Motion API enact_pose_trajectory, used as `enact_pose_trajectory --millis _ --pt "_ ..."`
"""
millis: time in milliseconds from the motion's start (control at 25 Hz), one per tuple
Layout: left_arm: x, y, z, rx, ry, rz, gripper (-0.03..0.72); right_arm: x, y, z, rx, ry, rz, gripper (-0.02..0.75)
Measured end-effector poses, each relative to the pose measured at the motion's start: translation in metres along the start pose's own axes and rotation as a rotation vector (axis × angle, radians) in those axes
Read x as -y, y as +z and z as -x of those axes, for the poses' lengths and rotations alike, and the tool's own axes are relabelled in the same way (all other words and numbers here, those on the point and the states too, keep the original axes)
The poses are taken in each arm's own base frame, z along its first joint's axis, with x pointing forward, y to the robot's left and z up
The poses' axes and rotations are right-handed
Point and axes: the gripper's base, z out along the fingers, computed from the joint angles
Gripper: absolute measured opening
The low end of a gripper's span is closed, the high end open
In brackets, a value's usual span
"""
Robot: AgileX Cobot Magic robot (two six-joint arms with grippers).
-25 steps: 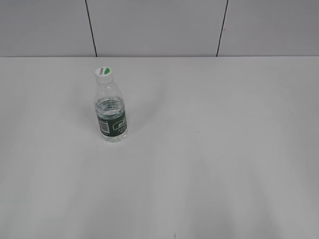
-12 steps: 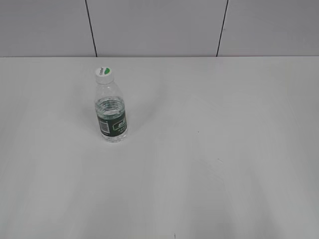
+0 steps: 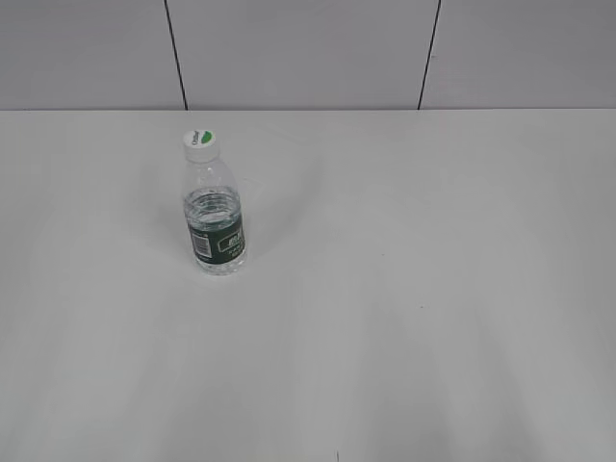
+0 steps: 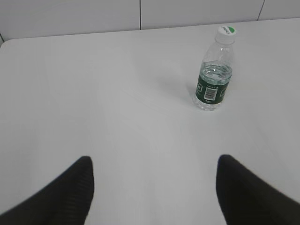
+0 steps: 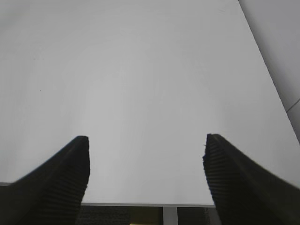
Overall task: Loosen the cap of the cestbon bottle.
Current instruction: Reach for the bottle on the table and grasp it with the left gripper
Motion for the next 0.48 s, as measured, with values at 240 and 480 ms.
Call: enact_pose_trajectory --millis 240,480 --pt "-0.001 0.001 0.01 0.007 -0.004 0.0 0.502 0.0 0.0 0.0 0.0 0.0 0.0 0.577" --pt "-0.004 0.002 0.046 0.096 -0.013 0.013 0.502 0.0 0.0 0.0 0.0 0.0 0.0 0.577"
